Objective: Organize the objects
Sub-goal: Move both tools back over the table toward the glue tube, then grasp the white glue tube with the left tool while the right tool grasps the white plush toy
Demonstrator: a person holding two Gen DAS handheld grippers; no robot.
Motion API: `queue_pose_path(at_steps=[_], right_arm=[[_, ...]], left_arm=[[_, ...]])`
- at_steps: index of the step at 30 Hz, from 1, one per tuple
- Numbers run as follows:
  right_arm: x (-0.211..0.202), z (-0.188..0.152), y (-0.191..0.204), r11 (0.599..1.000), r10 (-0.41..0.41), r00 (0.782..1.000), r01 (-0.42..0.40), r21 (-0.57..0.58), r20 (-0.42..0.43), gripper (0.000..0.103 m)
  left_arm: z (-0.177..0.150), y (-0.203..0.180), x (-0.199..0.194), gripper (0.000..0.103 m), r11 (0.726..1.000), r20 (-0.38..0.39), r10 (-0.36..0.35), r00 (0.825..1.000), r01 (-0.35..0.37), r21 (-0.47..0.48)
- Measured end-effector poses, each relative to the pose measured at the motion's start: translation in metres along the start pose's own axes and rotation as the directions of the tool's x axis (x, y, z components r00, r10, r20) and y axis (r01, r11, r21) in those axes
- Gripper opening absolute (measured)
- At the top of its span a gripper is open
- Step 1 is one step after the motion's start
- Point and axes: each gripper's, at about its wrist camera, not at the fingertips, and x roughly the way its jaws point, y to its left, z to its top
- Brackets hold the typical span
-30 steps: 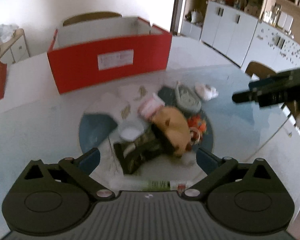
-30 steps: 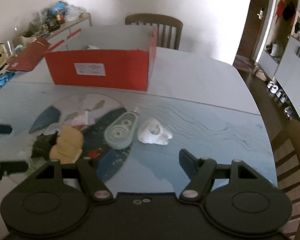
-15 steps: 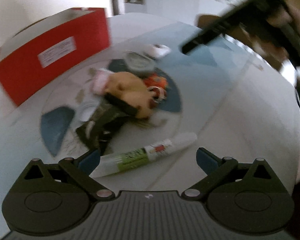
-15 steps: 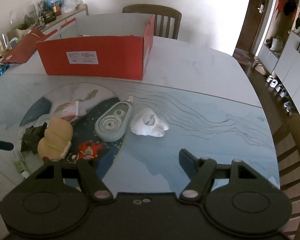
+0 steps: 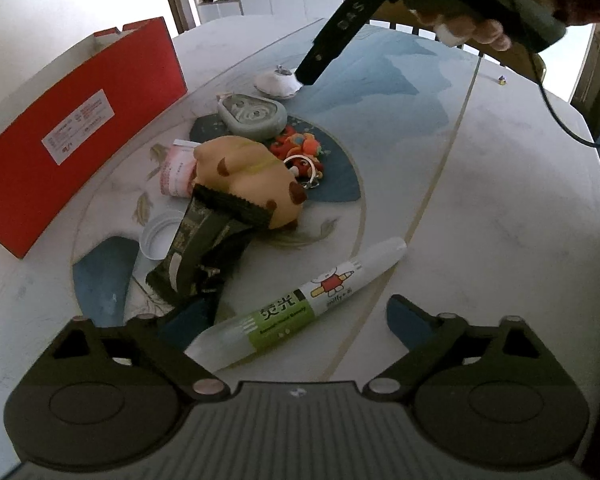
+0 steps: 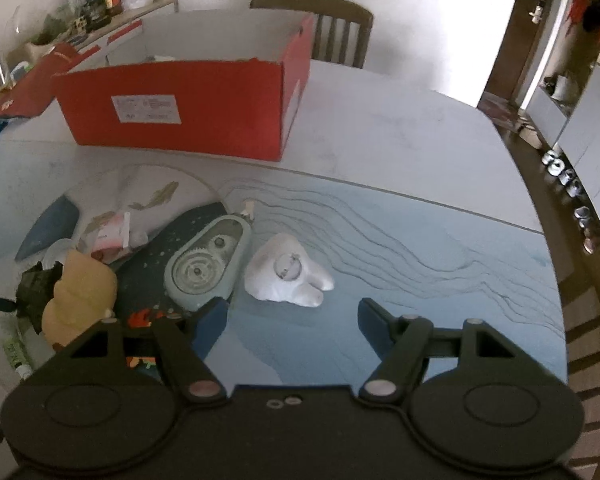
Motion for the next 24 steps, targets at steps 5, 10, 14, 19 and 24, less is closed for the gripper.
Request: queue_pose_path(at_steps=[5,10,14,19,24], right_arm=[[0.016,0.008,-0.002,1.000,-0.002,1.000,0.002,0.017,-0.024,0.072],[0.029,0.012,-0.003,1.000,-0.013,0.999,0.013,0.018,-0.039,0.072],[0.035,0.014,0.000,1.000,-0.010,0.999,0.010,0.000,-0.043,0.072],[0.042,0.015,0.002,1.000,-0.017,0.999,0.016,-0.023,-0.052,0.070],[0.044,0.014,-0.001,1.000,-0.005,0.998,0.006,0.004,-0.055,0.067]], left_arm=[[-0.001,0.003,-0.002,0.072,0.998,-0.001,-0.028,1.000,0.028,-0.054],[-0.002,0.001,-0.006,0.050,0.993,-0.010,-0.029,1.000,0.028,-0.115],[-0.004,0.000,-0.010,0.034,0.984,-0.016,-0.013,1.000,0.010,-0.179],[-0.003,-0.003,-0.013,0.020,0.974,-0.033,-0.017,0.999,0.009,-0.227],[-0.003,0.003,-0.014,0.017,0.949,-0.036,-0.021,0.999,0.008,-0.315]])
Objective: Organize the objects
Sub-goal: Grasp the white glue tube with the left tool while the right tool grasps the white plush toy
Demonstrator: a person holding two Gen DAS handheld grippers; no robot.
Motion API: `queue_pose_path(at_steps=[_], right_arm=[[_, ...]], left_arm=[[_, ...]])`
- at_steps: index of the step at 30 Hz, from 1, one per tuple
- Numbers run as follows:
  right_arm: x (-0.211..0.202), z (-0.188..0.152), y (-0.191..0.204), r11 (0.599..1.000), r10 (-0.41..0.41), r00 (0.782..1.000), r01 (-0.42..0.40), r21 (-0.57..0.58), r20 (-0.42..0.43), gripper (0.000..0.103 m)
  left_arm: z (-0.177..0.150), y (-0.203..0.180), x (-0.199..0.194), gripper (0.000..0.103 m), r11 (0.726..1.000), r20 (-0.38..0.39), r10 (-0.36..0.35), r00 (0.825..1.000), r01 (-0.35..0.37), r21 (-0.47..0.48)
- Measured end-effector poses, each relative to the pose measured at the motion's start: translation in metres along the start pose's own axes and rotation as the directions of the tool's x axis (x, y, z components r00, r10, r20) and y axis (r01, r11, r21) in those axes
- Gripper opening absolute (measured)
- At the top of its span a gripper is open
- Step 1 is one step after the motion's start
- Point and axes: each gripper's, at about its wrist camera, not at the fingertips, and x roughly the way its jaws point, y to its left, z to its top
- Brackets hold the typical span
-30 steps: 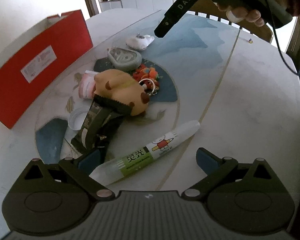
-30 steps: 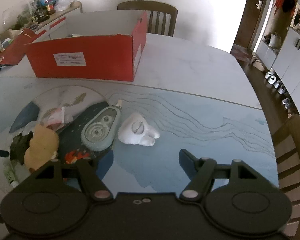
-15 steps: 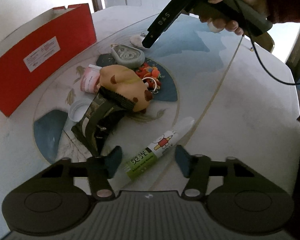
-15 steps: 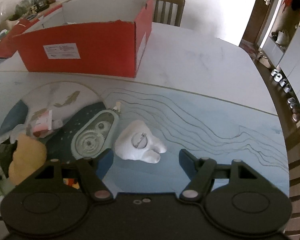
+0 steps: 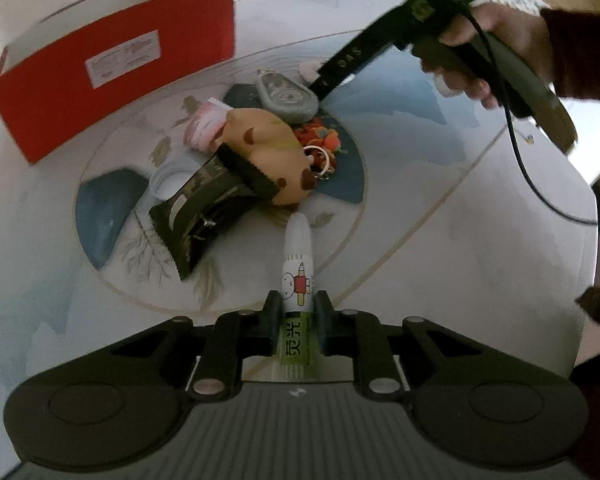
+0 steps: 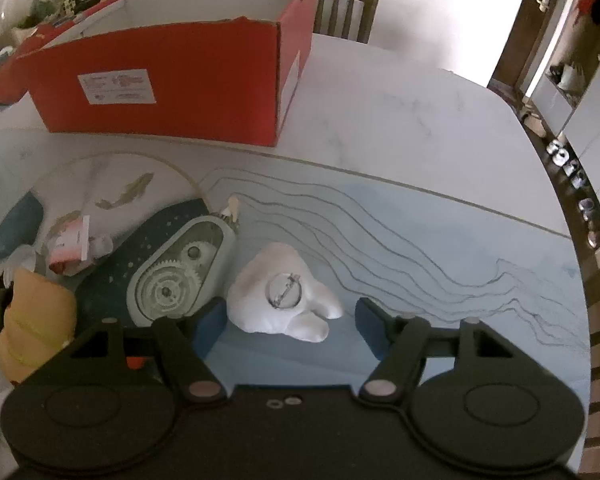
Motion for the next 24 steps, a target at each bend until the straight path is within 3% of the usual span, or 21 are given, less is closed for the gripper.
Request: queue_pose_path(at_steps=[1,5,12,24], right_arm=[[0.000,0.000,0.000,1.000,0.008,1.000,-0.008,0.005,0.003,0.060],[-0.005,-0.005,0.000,1.000,0.014,1.000,-0.014,0.013,0.013,0.054],[-0.025,-0.023,0.001,0.999,0.018,1.000,-0.018,0.041,0.008,0.053],[-0.089,-0.058,0.036,0.988,0.152,0.988,-0.152,0.012,-0.004,0.053]], left_arm=[[0.000,0.001,0.000,0.017,1.000,0.000,-0.002,1.000,0.002,-0.016],[-0.001,0.004,-0.001,0.017,0.998,0.005,0.001,1.000,-0.001,-0.060],[0.000,0.011,-0.008,0.016,0.992,0.026,0.002,1.000,0.002,-0.123],[-0.001,0.016,-0.024,0.016,0.975,0.074,-0.012,0.997,0.028,-0.220]])
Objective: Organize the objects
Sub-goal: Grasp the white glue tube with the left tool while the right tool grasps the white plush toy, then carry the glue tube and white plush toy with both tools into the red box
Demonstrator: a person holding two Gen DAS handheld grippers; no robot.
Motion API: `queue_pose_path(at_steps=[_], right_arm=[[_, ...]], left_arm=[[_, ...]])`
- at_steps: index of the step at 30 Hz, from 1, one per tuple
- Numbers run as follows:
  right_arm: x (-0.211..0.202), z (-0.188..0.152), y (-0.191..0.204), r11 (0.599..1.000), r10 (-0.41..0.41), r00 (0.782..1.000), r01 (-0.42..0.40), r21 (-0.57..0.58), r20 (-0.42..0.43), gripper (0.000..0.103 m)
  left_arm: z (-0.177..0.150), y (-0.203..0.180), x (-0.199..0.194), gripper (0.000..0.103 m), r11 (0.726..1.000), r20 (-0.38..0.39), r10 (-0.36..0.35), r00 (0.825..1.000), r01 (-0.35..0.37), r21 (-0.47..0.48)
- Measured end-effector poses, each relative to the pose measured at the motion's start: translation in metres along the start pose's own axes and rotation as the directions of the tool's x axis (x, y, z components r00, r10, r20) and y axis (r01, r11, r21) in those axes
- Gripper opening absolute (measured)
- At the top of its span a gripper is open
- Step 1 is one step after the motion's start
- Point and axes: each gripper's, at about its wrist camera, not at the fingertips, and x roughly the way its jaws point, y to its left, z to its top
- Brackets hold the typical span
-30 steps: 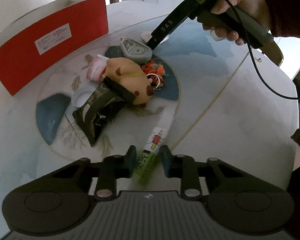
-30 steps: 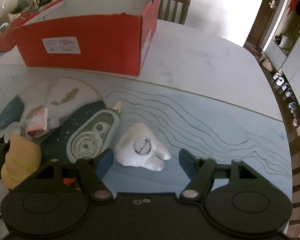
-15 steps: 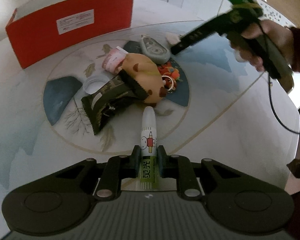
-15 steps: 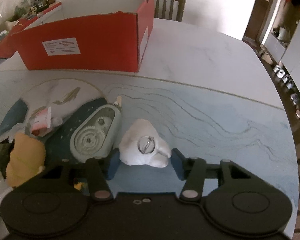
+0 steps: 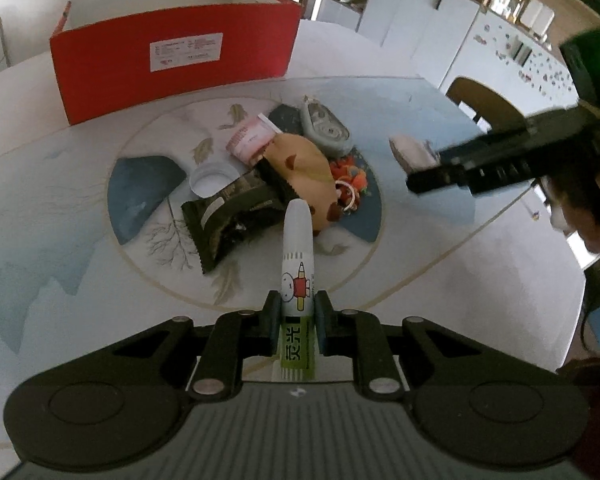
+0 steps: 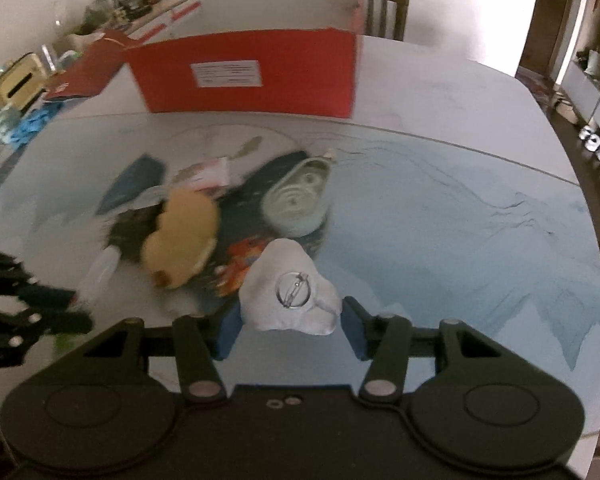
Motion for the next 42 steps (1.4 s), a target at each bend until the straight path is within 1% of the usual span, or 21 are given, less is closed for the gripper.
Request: queue_pose_path(at_steps=[5,12,17,22,25,31,36,42], right_arm=[[-0.014,0.000,0.017,1.000,0.019,1.000,-0.019,-0.013,0.000,0.053],[-0.027,0.019,0.035,0.998,0.032,0.999,-0.031,-0.055,0.022,0.053],[-0.030,0.038,0.045,0.994,0.025,0.999,-0.021,-0.104,0.042,0.053],[-0.034,0.065,0.051,0.990,0.011,0.997,0.000,-0.142,0.073,0.053],[-0.033,0.083,0.051,0.989,0.000,0.996,0.013,-0.145,0.088,0.053],[-0.030,0.119,0.052,0.984,-0.040,0.989,0.063,-0.165,0.139,0.053],[-0.026,0.156,0.051,0.978,-0.089,0.978,0.121,-0.167,0.188,0.053],[-0.013,0.193,0.048,0.968,-0.140,0.966,0.180,-0.176,0.219,0.053]], left_arm=[[0.005,0.000,-0.010,0.016,0.999,0.026,-0.020,0.999,0.021,-0.035],[0.025,0.007,-0.025,0.016,0.996,0.065,-0.038,0.997,0.043,-0.077],[0.047,0.017,-0.036,0.016,0.995,0.108,-0.032,0.994,0.042,-0.092],[0.077,0.031,-0.047,0.016,0.996,0.138,-0.018,0.990,0.030,-0.089],[0.099,0.043,-0.050,0.016,0.992,0.129,-0.043,0.991,0.058,-0.113],[0.145,0.056,-0.059,0.016,0.998,0.159,-0.010,0.987,0.019,-0.058],[0.184,0.068,-0.064,0.016,1.000,0.188,0.024,0.982,-0.020,-0.024],[0.230,0.081,-0.063,0.016,0.995,0.208,0.089,0.974,-0.098,0.029]])
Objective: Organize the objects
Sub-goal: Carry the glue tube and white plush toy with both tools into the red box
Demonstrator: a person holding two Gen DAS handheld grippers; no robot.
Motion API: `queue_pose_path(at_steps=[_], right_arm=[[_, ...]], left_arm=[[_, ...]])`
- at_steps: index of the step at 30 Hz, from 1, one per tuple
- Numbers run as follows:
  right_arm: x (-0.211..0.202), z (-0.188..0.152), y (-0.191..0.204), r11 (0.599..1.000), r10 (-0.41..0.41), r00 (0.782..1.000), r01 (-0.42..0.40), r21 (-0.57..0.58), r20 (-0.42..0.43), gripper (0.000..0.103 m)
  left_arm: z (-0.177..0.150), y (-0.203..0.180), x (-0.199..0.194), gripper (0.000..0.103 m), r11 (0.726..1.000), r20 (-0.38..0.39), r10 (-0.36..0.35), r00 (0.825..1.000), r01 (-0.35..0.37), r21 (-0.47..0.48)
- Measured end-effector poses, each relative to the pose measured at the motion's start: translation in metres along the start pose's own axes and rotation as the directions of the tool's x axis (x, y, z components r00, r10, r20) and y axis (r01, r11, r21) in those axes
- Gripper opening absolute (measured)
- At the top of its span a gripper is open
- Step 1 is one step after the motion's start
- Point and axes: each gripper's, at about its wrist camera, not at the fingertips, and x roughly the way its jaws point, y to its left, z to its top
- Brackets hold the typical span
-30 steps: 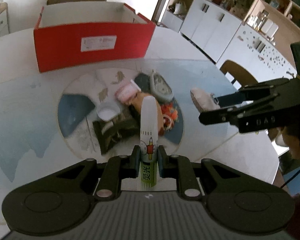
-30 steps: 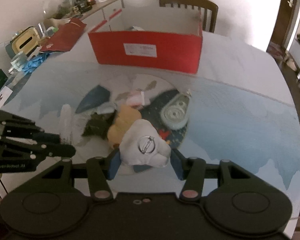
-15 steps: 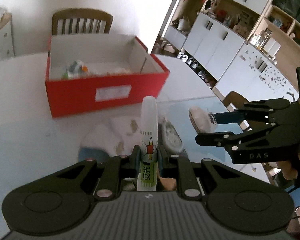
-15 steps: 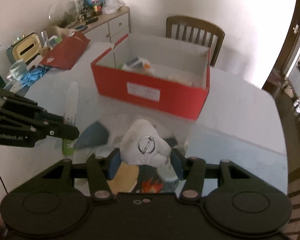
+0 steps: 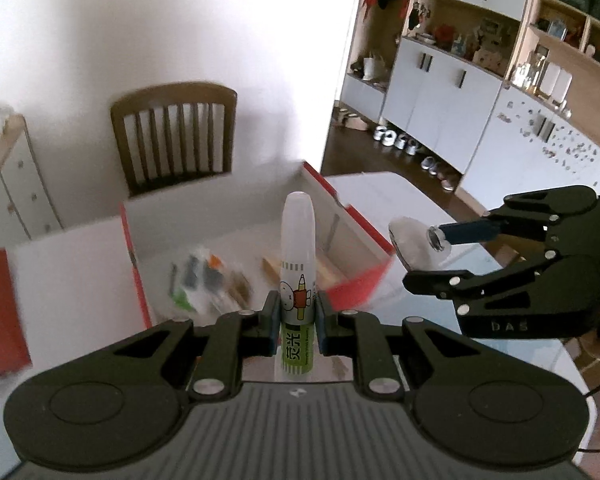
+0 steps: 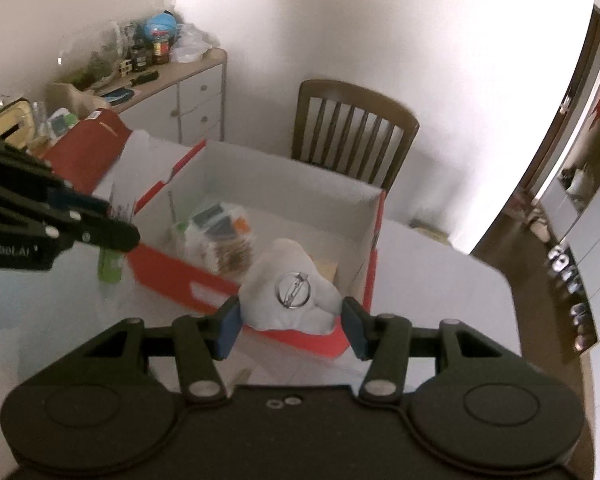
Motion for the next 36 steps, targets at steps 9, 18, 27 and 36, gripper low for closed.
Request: queue_pose_path(at_steps=[9,18,27,36], right_arm=[[0.046,0.030,-0.005,0.998,-0.062,0.998,0.062,-0.006,-0.002,0.053],[0.086,0.040,-0.006,0.998,-0.064,0.997,0.064,-0.016,-0.032,0.054],[0.120,0.037,0.000,0.998,-0.046,0.995,0.042,-0.049,-0.086,0.054],[0.146,0.031,0.004,0.999,-0.019,0.990,0.012,-0.049,-0.137,0.055]], left_arm=[[0.047,0.021,0.035,0.016,0.998,0.017,0.062,0.998,-0.063,0.012],[0.057,0.035,0.091,0.016,0.996,-0.057,0.082,0.995,-0.080,0.030],[0.044,0.038,0.138,0.016,0.997,-0.154,0.064,0.986,-0.057,0.051],[0.036,0.047,0.172,0.016,0.999,-0.218,0.049,0.975,-0.042,0.034]])
